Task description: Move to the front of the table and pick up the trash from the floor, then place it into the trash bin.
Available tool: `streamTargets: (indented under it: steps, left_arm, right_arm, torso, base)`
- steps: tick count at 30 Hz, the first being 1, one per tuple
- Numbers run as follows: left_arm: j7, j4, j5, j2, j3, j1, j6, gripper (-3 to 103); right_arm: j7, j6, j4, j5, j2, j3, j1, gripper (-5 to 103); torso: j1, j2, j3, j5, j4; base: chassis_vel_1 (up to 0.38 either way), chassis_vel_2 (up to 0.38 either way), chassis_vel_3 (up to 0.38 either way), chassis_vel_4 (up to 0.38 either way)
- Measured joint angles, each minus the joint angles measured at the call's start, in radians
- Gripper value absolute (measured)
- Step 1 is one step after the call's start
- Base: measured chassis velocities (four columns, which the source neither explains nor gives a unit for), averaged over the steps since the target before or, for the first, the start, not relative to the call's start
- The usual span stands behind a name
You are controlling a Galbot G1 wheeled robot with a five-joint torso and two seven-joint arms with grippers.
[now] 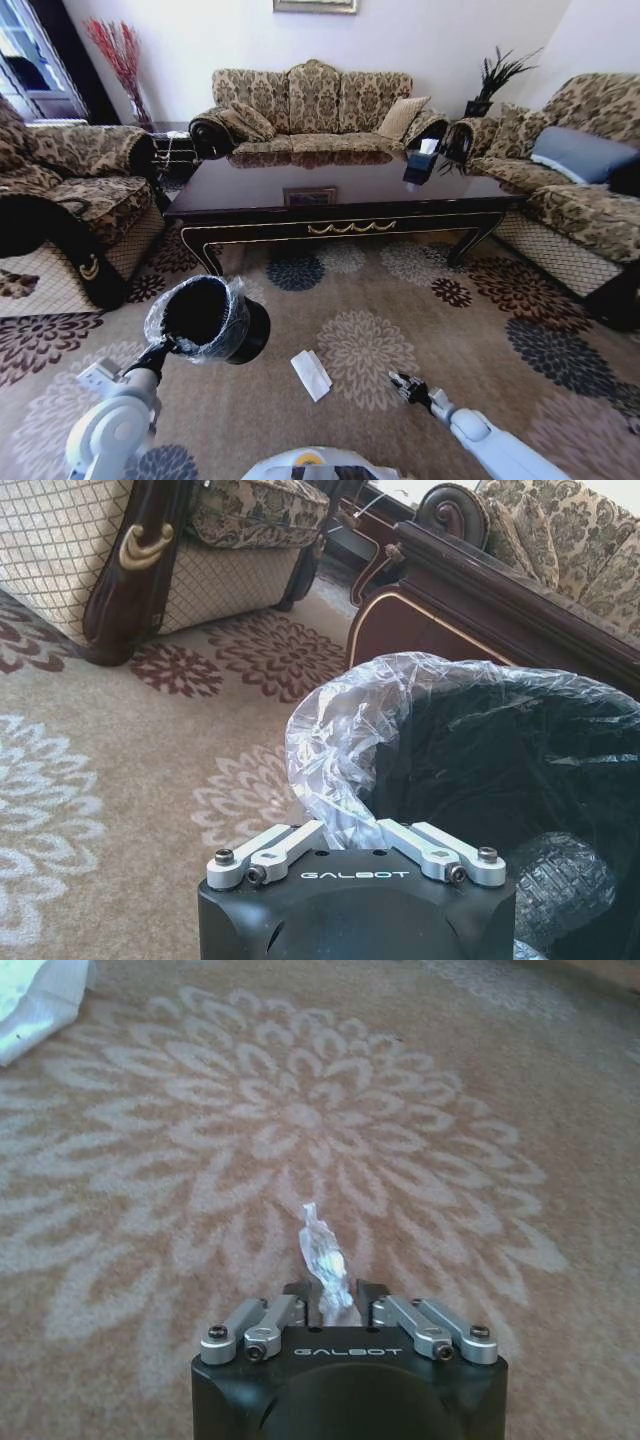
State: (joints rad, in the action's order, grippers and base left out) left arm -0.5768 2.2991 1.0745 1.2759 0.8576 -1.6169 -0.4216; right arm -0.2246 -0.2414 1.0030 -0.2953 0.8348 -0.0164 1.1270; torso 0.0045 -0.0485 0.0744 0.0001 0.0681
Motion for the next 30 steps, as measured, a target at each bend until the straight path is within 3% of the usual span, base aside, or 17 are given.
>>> streamTargets:
  steps: [6,12,15,21,23,28,30]
  left_arm:
    - [0.0,-0.002,-0.014,0.006,-0.01,0.002,0.001,3]
    - [0.001,-0.01,-0.022,0.009,-0.014,0.005,0.004,3]
    - [0.005,-0.018,-0.026,0.012,-0.019,0.008,0.007,3]
    - [0.007,-0.021,-0.03,0.014,-0.03,0.016,0.007,3]
    - [0.007,-0.026,-0.035,0.017,-0.039,0.023,0.007,3]
    - [0.008,-0.035,-0.039,0.022,-0.045,0.026,0.007,3]
    - [0.008,-0.039,-0.041,0.024,-0.047,0.027,0.006,3]
  right_arm:
    - [-0.005,-0.016,0.002,0.02,-0.004,0.024,0.011,3]
    - [-0.008,-0.027,0.032,0.001,0.001,0.049,0.011,0]
    - [0.002,-0.042,0.102,-0.121,0.02,0.081,-0.02,0]
    - [0.059,-0.014,0.297,-0.225,0.018,0.087,-0.091,0]
    - [0.088,-0.003,0.416,-0.283,-0.003,0.037,-0.156,0]
    - [0.124,-0.007,0.507,-0.351,-0.03,-0.063,-0.252,0]
    - [0.142,-0.04,0.566,-0.422,-0.049,-0.186,-0.389,0]
  torso:
    - [0.0,0.0,0.0,-0.0001,0.0001]
    - [0.0,0.0,0.0,-0.0003,0.0]
    - [0.0,0.0,0.0,0.0,0.0]
    - [0.0,0.0,0.0,-0.0002,-0.0004]
    - [0.0,0.0,0.0,-0.0002,-0.0002]
    - [0.0,0.0,0.0,-0.0007,-0.0003]
    - [0.0,0.0,0.0,-0.0001,0.0]
  base:
    - [0.0,0.0,0.0,0.0]
    - [0.0,0.0,0.0,0.0]
    - [0.0,0.0,0.0,0.0]
    - [0.0,0.0,0.0,0.0]
    - [0.0,0.0,0.0,0.0]
    - [0.0,0.0,0.0,0.0]
    - [0.0,0.0,0.0,0.0]
